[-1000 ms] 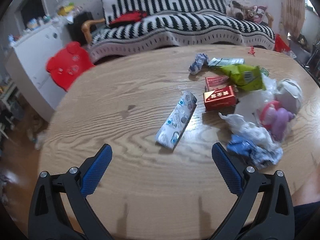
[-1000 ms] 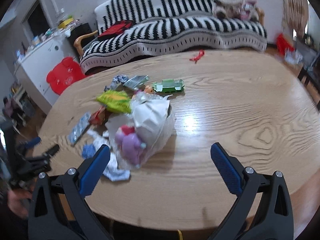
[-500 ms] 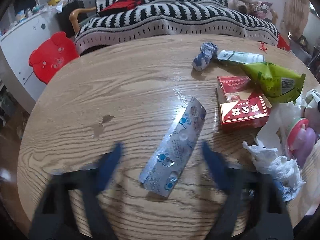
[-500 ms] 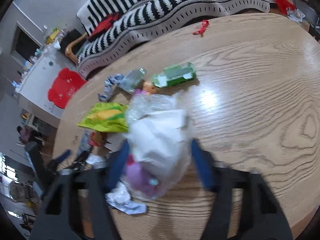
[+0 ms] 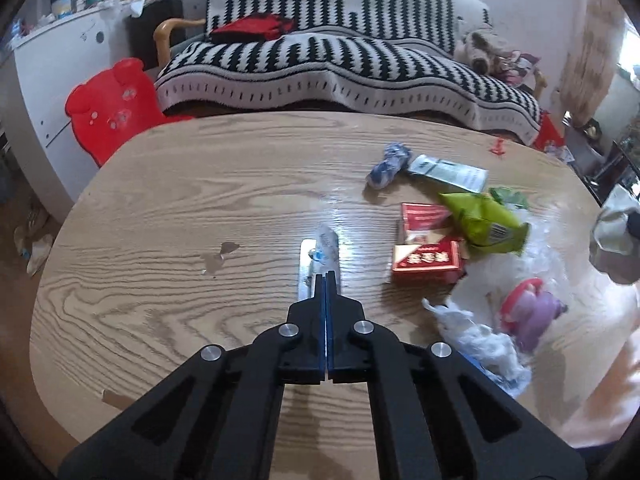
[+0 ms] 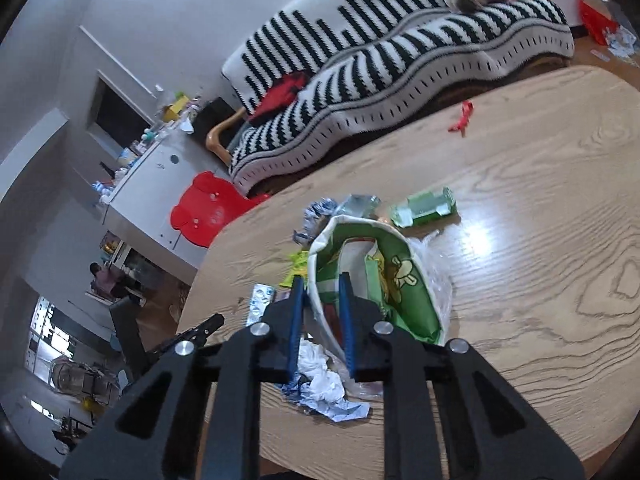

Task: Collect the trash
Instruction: 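Grasp the pill blister pack with the left gripper while the right gripper grasps the green-printed bag, then carry both items over the black bin and open both grippers to drop them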

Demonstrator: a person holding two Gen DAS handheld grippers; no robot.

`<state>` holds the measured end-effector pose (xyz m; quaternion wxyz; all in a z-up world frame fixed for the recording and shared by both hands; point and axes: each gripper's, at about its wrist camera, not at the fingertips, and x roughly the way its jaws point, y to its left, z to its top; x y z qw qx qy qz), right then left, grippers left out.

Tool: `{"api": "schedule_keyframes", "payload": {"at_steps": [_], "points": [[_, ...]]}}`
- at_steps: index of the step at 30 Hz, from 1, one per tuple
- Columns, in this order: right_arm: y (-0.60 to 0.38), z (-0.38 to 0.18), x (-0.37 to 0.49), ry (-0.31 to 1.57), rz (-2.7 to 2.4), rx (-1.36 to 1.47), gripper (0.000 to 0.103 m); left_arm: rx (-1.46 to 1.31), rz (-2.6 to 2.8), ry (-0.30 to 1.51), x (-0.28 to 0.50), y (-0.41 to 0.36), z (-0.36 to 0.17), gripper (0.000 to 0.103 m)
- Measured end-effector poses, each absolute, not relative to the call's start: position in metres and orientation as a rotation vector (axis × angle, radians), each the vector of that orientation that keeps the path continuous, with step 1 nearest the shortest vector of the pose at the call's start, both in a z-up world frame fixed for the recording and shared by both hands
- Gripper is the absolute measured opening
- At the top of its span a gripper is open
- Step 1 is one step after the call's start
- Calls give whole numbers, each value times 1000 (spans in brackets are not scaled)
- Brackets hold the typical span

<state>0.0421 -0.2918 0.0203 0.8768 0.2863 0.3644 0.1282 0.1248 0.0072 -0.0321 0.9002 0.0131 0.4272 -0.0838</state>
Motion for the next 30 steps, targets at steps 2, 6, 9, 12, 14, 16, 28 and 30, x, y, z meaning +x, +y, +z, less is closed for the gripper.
{"api": "schedule_keyframes", "payload": {"at_steps": [2, 6, 9, 12, 14, 16, 28, 30], "points": [[-290, 22, 38, 758, 269, 581, 18, 35, -184, 886, 123, 6, -32, 0], [-290, 19, 36, 774, 258, 565, 18, 52, -163, 942, 135, 7, -56, 1], [-288, 13, 36, 789, 256, 556, 18, 80, -143, 979, 146, 5, -73, 6], [-283, 8, 37, 806, 259, 540, 18, 87, -123, 984, 153, 2, -84, 71], [-279, 4, 37, 817, 263, 529, 18, 86, -122, 944, 153, 0, -80, 79], [-276, 2, 37, 824, 266, 519, 18, 80, -138, 955, 156, -4, -81, 79], [-260, -1, 30, 849, 285, 453, 18, 16, -102, 1022, 157, 4, -88, 33], [-258, 0, 26, 850, 294, 437, 18, 20, -112, 1008, 149, 4, -76, 33]]}}
